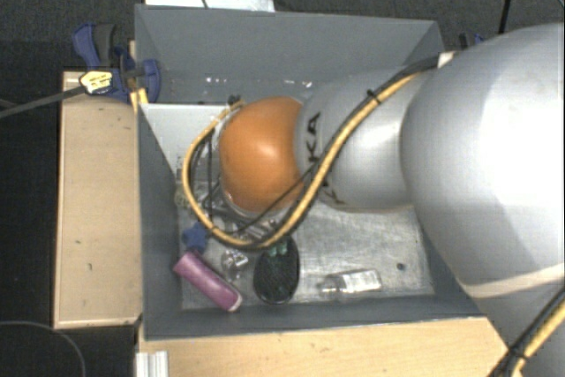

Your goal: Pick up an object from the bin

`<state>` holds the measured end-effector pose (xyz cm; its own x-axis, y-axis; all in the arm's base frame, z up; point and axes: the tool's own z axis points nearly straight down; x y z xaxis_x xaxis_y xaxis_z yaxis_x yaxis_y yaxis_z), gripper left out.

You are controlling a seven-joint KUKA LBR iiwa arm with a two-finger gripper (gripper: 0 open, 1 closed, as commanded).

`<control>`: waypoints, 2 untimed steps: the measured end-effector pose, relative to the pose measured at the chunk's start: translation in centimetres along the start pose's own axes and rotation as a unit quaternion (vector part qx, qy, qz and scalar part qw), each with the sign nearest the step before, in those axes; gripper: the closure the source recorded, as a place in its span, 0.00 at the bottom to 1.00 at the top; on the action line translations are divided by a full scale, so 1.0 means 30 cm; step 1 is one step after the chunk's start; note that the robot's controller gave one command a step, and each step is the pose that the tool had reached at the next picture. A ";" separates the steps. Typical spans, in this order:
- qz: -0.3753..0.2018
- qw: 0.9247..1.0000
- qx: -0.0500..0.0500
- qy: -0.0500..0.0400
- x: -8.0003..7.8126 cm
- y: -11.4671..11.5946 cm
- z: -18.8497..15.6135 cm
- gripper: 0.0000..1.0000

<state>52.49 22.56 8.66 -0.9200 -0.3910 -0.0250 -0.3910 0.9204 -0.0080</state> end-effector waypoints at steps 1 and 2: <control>-0.112 0.994 -0.005 0.006 -0.110 -0.044 -0.297 0.00; -0.146 0.989 -0.004 0.003 0.058 0.014 0.045 0.00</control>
Offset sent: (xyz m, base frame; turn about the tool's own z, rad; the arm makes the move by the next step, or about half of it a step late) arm 0.0302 0.0002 0.0857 -0.2257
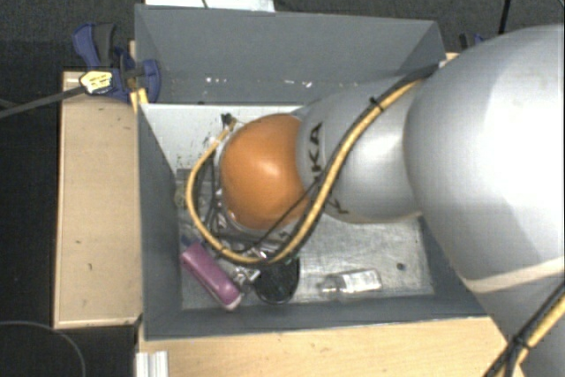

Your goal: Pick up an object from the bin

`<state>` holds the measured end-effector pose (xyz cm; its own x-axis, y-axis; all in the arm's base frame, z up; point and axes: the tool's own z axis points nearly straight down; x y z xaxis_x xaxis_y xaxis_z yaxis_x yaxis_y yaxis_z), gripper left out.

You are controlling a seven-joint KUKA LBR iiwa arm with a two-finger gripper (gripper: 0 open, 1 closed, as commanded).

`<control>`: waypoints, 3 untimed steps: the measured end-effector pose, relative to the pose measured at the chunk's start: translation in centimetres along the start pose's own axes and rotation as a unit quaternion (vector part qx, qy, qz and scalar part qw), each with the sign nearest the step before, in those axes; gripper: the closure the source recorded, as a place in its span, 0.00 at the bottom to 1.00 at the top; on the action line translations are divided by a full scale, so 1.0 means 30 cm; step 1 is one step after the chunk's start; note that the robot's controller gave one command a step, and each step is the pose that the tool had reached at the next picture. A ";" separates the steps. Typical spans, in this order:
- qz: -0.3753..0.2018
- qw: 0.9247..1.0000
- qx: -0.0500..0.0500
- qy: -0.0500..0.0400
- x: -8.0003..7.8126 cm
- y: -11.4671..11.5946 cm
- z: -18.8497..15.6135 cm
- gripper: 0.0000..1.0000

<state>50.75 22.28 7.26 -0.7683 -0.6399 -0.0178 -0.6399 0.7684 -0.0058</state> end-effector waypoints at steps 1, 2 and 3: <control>0.004 1.000 -0.001 -0.014 -0.029 0.007 -0.029 1.00; 0.005 1.000 0.001 -0.011 -0.021 -0.002 -0.016 0.00; -0.066 0.998 -0.003 0.005 -0.091 0.037 -0.091 0.00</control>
Offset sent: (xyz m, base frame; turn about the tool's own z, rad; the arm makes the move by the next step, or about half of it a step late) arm 0.0000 0.0000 0.0000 0.0000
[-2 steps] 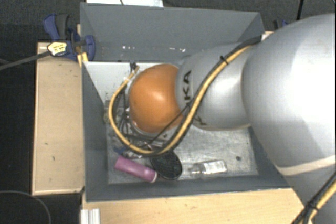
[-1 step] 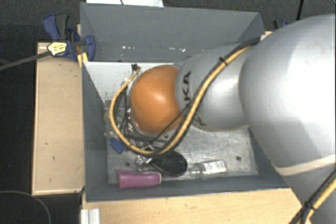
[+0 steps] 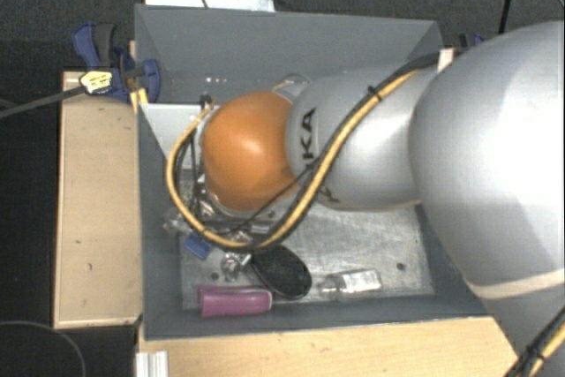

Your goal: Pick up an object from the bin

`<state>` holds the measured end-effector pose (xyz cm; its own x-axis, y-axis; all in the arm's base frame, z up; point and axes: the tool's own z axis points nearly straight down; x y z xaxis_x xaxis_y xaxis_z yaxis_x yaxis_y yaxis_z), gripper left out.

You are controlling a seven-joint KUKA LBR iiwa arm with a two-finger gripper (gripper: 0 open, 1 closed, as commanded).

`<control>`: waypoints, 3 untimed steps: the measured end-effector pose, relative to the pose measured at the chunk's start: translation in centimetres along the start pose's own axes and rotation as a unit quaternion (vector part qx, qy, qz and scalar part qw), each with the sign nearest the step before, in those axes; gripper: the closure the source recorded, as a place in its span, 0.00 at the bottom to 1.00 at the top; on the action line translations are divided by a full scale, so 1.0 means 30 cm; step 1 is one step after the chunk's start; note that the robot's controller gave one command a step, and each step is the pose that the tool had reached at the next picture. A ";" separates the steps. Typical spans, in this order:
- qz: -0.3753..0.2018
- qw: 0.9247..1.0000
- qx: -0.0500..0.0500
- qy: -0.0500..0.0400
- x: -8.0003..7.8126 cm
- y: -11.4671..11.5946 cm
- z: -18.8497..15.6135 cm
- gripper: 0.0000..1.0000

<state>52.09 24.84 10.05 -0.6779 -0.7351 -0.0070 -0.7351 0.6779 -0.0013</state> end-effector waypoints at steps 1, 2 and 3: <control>-0.197 0.980 0.001 0.003 -0.060 -0.109 0.098 0.00; -0.195 0.981 -0.001 0.001 -0.067 -0.098 0.095 1.00; -0.148 0.989 0.000 0.006 -0.070 -0.066 0.094 1.00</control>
Offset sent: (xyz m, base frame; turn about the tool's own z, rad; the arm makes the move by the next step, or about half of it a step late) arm 0.0337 -0.0057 -0.0305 -0.4022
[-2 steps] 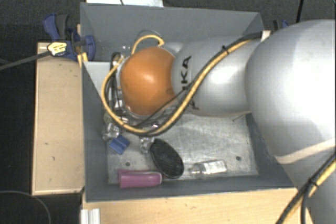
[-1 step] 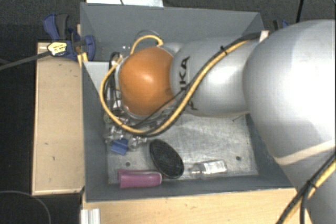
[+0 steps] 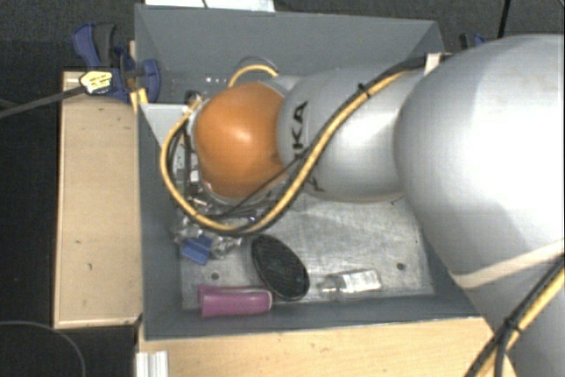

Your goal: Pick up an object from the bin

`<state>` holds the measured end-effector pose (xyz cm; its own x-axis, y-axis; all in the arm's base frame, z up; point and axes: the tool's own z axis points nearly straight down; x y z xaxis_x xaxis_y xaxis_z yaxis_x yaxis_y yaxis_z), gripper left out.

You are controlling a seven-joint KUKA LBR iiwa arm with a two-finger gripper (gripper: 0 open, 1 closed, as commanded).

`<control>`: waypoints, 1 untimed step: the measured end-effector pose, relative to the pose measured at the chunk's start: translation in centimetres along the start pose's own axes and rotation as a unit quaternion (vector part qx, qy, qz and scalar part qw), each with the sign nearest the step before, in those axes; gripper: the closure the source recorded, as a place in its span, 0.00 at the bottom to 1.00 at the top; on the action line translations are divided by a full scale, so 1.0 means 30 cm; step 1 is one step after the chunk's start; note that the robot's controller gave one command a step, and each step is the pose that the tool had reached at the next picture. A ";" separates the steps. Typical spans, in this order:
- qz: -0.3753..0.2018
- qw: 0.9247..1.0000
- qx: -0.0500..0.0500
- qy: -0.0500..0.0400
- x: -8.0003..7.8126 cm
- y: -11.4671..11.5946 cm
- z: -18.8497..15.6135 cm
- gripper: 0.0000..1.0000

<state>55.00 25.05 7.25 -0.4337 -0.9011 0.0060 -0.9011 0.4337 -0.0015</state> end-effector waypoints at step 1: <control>0.002 1.000 -0.001 0.001 0.004 0.003 0.008 0.00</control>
Offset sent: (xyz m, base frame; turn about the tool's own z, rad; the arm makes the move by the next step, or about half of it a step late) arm 0.0000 0.0000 0.0000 0.0000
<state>54.86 24.97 7.01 -0.4366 -0.8996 0.0077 -0.8996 0.4367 0.0000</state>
